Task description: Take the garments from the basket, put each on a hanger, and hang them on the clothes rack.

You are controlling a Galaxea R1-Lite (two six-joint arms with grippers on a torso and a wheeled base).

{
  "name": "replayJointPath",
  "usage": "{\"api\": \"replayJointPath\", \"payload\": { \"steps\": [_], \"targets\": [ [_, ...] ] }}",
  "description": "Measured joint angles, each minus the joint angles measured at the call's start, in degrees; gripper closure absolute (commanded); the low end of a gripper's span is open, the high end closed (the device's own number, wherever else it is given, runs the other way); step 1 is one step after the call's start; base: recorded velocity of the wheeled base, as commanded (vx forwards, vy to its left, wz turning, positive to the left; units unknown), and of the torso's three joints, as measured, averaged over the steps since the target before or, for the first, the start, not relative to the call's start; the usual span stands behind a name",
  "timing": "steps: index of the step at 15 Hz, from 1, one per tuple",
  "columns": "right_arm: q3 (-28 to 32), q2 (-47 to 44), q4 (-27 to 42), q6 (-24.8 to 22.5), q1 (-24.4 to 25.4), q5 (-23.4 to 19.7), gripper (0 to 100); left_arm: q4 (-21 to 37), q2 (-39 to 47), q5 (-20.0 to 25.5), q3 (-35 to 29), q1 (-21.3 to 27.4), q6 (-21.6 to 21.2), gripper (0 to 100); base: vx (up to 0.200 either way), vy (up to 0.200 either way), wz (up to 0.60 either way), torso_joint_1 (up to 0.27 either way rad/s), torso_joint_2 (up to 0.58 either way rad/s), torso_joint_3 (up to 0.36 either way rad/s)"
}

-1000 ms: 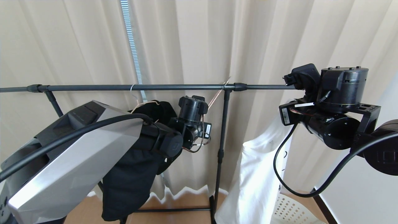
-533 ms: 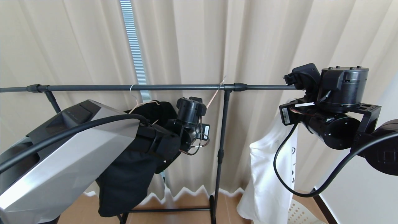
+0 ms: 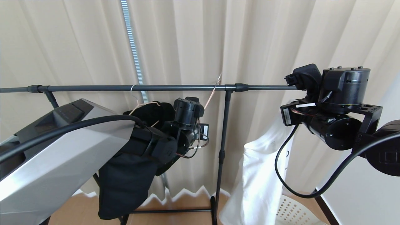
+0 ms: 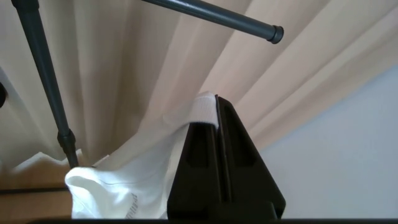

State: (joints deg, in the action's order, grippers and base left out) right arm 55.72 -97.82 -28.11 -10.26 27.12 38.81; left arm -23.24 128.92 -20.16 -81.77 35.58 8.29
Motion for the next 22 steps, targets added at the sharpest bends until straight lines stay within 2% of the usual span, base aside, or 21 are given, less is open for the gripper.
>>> {"api": "replayJointPath", "payload": {
  "steps": [13,22],
  "targets": [
    [0.0,0.0,0.0,0.0,0.0,0.0,100,-4.1,-8.6,0.0,13.9,0.4,0.8,100,0.000,0.000,0.00,0.000,0.00,0.000],
    [0.0,-0.1,0.0,0.0,0.0,0.0,100,-14.4,-17.9,0.3,30.8,0.9,0.2,100,0.000,0.000,0.00,0.000,0.00,0.000]
  ]
}}
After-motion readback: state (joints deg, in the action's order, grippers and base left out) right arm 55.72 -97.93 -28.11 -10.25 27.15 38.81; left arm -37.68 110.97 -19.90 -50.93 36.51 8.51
